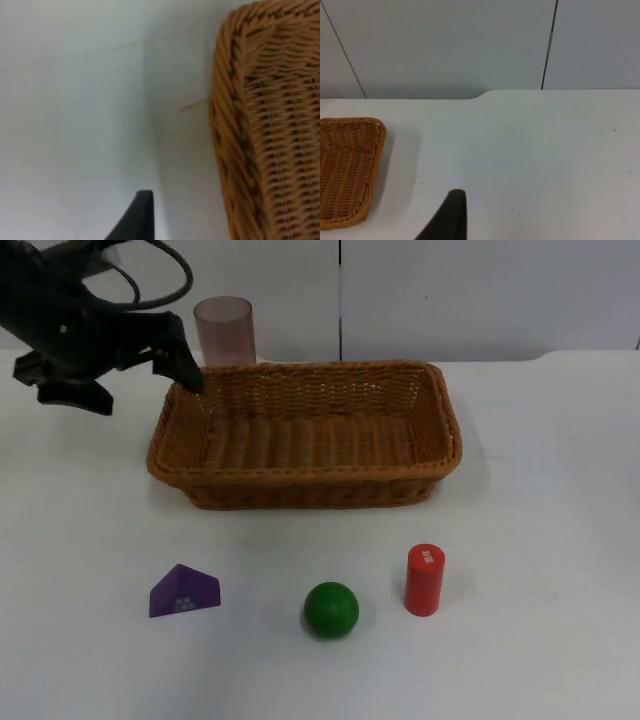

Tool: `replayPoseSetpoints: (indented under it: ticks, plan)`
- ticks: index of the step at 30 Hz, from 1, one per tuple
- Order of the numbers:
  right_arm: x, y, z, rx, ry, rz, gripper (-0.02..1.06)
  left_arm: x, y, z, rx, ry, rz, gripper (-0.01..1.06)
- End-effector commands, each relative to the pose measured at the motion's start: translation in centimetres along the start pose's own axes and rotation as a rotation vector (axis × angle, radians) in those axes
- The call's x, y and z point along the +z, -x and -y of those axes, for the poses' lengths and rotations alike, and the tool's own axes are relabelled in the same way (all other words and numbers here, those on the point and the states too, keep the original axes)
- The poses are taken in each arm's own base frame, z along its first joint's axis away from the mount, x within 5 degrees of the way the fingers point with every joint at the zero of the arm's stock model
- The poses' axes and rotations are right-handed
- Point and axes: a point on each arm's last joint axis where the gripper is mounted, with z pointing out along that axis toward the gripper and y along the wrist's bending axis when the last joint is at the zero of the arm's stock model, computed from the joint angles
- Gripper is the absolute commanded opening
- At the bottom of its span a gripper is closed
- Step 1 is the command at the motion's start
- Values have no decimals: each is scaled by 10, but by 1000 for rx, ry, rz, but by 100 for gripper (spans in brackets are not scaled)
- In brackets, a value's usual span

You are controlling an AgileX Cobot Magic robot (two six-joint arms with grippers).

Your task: Pick up the basket with the left hand and place the triangular block into the basket with the right hand.

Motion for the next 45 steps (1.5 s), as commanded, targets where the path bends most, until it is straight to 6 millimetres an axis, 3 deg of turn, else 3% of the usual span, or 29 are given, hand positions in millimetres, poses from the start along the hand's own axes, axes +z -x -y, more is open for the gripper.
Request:
replayPoseSetpoints:
  ticks: [1, 16, 24, 30, 32, 33, 34, 38, 39, 40, 45]
  plan:
    - [-2, 3, 0, -18, -4, 12, 104, 10, 2, 9, 12, -12, 7, 105]
    - [-11, 12, 1, -41, -9, 16, 104, 57, -1, 7, 1, -62, -106, 105]
    - [-11, 11, 1, -44, -9, 14, 104, 67, -11, 6, 26, -17, -183, 105]
    - [-11, 11, 1, -44, -9, 11, 104, 71, -14, 17, 63, -14, -191, 103]
    - [-11, 11, 1, -44, -10, 9, 104, 73, -15, 18, 66, -16, -194, 91]
    - [-11, 11, 1, -44, -10, 9, 104, 73, -15, 18, 66, -16, -194, 91]
    - [-11, 11, 1, -44, -10, 9, 104, 73, -15, 18, 62, -15, -194, 81]
    - [-11, 11, 1, -45, -9, 10, 104, 73, -16, 16, 15, 9, -199, 13]
    - [-11, 11, 1, -45, -9, 10, 104, 73, -16, 16, 15, 9, -199, 13]
    - [-11, 11, 1, -48, -12, 10, 104, 73, -16, 16, -3, 20, -204, 0]
    - [-11, 11, 1, -76, -13, 10, 104, 65, -13, 20, -23, 14, -212, 1]
